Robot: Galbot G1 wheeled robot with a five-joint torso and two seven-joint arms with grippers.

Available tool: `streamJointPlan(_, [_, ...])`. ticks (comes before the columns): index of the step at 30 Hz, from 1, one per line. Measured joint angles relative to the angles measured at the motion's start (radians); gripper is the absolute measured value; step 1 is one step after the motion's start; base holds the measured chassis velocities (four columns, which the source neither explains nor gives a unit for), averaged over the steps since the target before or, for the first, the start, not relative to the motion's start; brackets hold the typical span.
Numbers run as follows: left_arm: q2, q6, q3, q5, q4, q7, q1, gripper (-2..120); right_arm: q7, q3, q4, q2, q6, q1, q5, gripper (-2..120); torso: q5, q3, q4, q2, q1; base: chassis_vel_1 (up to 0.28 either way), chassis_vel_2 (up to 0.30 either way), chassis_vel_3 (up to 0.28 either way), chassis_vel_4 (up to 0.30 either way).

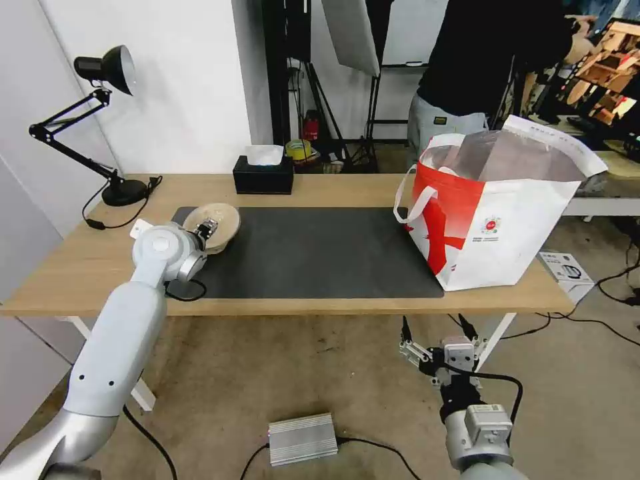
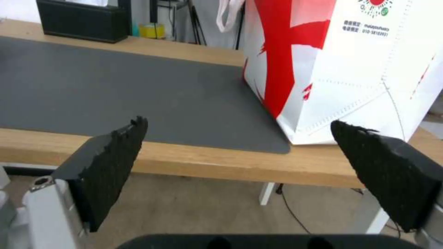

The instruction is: Pick up the trash from the table and place it into the takeout bag.

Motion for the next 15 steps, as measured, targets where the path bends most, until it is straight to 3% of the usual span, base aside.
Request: streamJointPlan(15, [0.004, -0.009, -0.006, 0.011, -0.007, 0.003, 0.011, 2, 0.0, 0.0, 0.0, 0.0, 0.0, 0.0, 0.0, 100, 0.0001, 0.0, -0.0001, 0.0, 0.0, 0.0, 0.0, 0.0, 0.0])
